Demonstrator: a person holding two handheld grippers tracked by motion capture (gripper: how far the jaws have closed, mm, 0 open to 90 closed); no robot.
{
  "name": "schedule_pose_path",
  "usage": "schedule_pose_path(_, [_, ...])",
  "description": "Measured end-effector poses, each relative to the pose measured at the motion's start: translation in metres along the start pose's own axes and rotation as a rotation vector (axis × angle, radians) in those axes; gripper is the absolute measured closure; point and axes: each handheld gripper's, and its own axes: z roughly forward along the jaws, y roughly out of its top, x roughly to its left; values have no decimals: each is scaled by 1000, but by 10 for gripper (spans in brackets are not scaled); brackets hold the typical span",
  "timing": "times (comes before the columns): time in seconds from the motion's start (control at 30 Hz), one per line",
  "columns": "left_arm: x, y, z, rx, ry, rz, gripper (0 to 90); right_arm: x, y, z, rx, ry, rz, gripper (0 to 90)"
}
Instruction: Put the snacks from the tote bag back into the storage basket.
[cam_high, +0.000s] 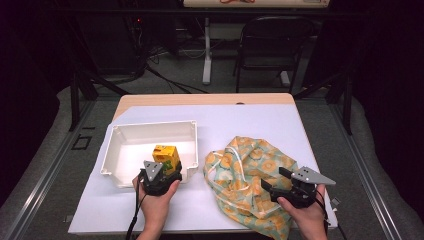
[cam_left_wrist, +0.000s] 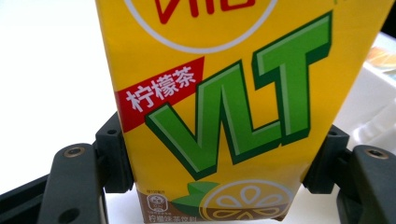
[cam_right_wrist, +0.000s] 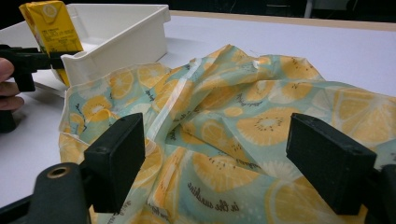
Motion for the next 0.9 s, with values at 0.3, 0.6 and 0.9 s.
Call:
schedule_pose_path(0.3, [0, 3, 7, 57, 35, -9, 292, 0, -1, 3, 6, -6, -8, 192])
schedule_pose_path(0.6, [-1, 4, 9, 88, 35, -10, 288, -1, -1, 4, 7, -13, -11, 197])
schedule_pose_path(0.9, [-1, 2, 5, 91, -12, 22, 245, 0, -2, 5, 17, -14, -16, 199])
